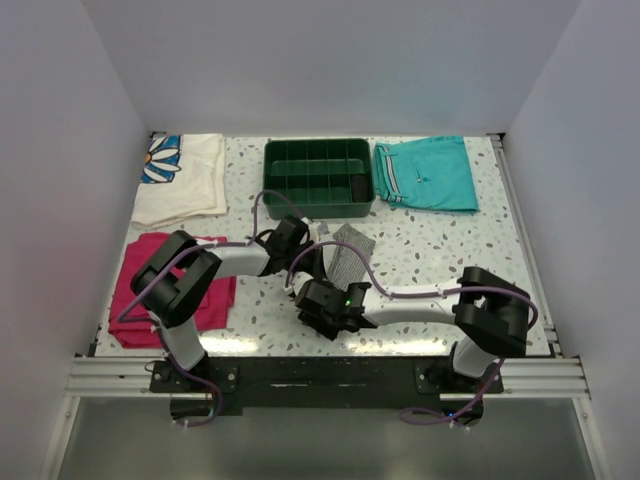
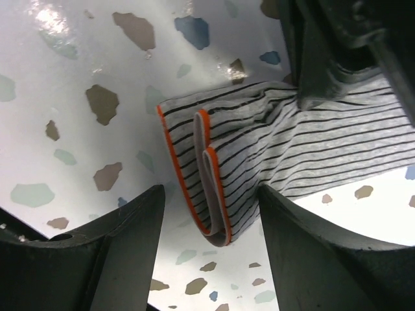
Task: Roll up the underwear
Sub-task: Roll the underwear to the center of the board.
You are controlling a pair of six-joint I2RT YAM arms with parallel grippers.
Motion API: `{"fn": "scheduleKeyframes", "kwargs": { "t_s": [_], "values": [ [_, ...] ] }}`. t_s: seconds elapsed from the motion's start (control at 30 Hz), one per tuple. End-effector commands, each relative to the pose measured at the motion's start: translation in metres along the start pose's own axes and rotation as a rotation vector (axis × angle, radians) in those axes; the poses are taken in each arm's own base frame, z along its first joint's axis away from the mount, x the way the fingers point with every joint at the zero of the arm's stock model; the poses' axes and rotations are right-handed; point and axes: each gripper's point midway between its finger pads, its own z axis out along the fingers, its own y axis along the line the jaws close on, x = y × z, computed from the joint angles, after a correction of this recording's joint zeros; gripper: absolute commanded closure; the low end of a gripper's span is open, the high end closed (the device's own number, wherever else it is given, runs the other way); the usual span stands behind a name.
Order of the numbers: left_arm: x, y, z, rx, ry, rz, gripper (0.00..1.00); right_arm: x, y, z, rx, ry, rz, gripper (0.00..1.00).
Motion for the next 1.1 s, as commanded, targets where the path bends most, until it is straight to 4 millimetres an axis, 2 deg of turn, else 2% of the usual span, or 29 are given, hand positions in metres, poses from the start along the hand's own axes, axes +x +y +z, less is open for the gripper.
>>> {"fn": "scheduleKeyframes", "kwargs": {
  "t_s": [0.0,0.3,0.5,0.67,0.77,0.93,1.03,1.07],
  "values": [
    [0.031,0.059,0.005,-0.210,0.090,-0.006,1.00,0.007,-0.018,0.003,0.136,0.009,0.013,0.37],
    [0.031,0.063,0.005,-0.211,0.096,-0.010,1.00,0.014,-0.009,0.003,0.183,-0.002,-0.019,0.47],
    [0.030,0.066,0.003,-0.215,0.094,-0.016,1.00,0.010,-0.004,-0.005,0.172,-0.068,-0.021,0.43],
    [0.029,0.065,0.003,-0.211,0.095,-0.013,1.00,0.009,-0.009,-0.005,0.213,-0.065,-0.033,0.41],
    [0.031,0.066,0.003,-0.212,0.099,-0.016,1.00,0.011,-0.007,-0.003,0.209,-0.057,-0.038,0.43],
    [0.032,0.066,0.002,-0.210,0.100,-0.015,1.00,0.016,-0.002,0.001,0.197,-0.043,-0.037,0.51],
    [0.031,0.065,0.002,-0.207,0.097,-0.013,1.00,0.018,-0.002,0.002,0.202,-0.039,-0.037,0.64],
    [0.031,0.065,0.002,-0.207,0.097,-0.012,1.00,0.017,-0.001,0.002,0.199,-0.042,-0.034,0.65]
  ]
}}
